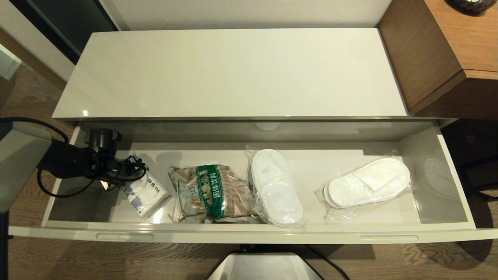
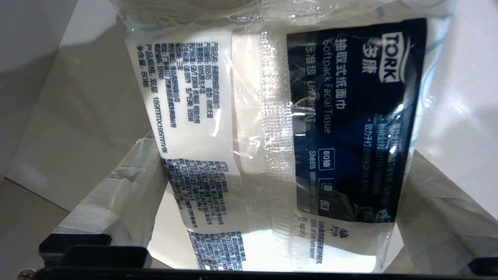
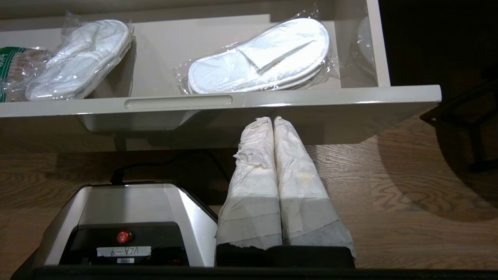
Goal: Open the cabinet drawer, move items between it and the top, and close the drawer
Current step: Take out the tissue from the drawer
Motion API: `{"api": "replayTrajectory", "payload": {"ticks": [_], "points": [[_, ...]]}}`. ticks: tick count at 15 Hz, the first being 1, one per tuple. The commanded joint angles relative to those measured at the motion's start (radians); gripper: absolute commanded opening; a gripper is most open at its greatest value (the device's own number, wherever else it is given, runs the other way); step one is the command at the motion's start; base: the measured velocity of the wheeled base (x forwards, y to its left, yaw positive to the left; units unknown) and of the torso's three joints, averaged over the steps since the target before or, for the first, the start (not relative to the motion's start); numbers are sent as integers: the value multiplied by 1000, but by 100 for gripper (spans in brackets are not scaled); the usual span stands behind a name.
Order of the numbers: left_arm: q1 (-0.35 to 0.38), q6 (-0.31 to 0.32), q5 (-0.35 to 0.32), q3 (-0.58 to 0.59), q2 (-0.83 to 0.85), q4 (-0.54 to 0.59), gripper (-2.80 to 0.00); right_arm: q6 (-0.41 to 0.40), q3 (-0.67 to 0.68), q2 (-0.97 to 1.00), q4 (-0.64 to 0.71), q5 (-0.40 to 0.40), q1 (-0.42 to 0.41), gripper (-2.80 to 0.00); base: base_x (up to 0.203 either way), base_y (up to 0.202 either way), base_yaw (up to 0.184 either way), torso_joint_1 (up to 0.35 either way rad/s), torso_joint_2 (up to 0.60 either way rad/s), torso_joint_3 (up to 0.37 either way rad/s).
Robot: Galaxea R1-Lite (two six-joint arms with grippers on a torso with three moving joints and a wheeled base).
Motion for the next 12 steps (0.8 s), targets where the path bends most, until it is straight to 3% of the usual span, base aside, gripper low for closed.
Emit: {"api": "replayTrajectory", "payload": {"ticks": [1,5,12], "points": [[0,-1,1,-22,-22,28,0,1,0,-25,0,0,0,-280,0,0,0,0,0,0],[-16,-3,9,-190,-39,317,0,1,0,-25,0,0,1,-280,0,0,0,0,0,0],[-50,-28,46,-165,-45,349,0,1,0,-25,0,0,0,-280,0,0,0,0,0,0]]}}
